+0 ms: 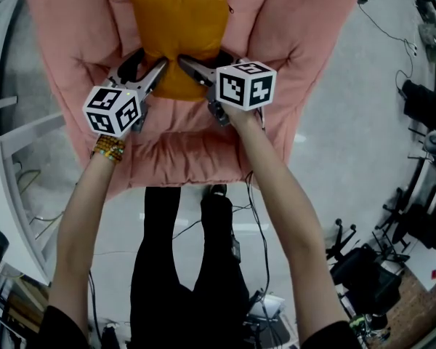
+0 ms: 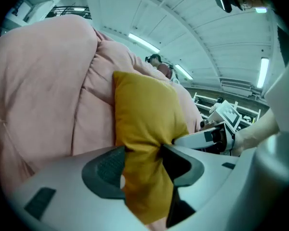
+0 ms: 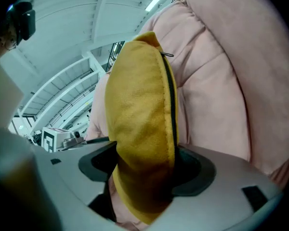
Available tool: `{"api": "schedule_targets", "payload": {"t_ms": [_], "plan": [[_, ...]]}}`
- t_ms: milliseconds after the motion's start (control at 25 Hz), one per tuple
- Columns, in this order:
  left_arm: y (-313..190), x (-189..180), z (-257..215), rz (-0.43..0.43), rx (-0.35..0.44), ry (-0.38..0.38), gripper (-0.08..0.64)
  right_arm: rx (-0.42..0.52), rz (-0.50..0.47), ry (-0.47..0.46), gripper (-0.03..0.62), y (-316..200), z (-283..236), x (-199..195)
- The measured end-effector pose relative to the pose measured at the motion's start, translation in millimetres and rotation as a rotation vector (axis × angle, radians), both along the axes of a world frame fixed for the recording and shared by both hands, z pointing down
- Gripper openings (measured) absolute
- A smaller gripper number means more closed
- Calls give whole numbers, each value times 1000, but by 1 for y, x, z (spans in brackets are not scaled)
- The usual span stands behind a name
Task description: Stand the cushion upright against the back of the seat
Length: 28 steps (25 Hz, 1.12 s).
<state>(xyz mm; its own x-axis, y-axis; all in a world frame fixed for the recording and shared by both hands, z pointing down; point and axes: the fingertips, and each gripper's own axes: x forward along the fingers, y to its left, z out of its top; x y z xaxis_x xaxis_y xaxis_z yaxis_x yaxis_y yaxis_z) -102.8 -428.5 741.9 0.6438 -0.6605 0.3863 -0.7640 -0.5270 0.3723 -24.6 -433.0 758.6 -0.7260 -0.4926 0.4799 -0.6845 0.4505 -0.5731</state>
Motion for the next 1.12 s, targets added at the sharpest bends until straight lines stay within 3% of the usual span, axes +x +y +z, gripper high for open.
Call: {"api": "schedule_targets", "payload": {"t_ms": [40, 520, 640, 800, 880, 1120], "plan": [[1, 1, 2, -1, 4, -17, 233, -5, 7, 19, 325, -1, 5, 0], [0, 17, 30, 30, -55, -86, 232, -45, -1, 67, 334, -17, 28, 9], [1, 20, 30, 46, -55, -98, 232, 22, -12, 140, 339, -15, 24, 15], [3, 24, 29, 48, -51, -110, 232, 213, 12, 377, 344, -12, 8, 23], [4, 23, 30, 35, -47, -116, 232, 268, 24, 447, 343, -9, 1, 21], [18, 25, 21, 30, -25, -121, 236, 288, 43, 388, 342, 9, -9, 28]]}}
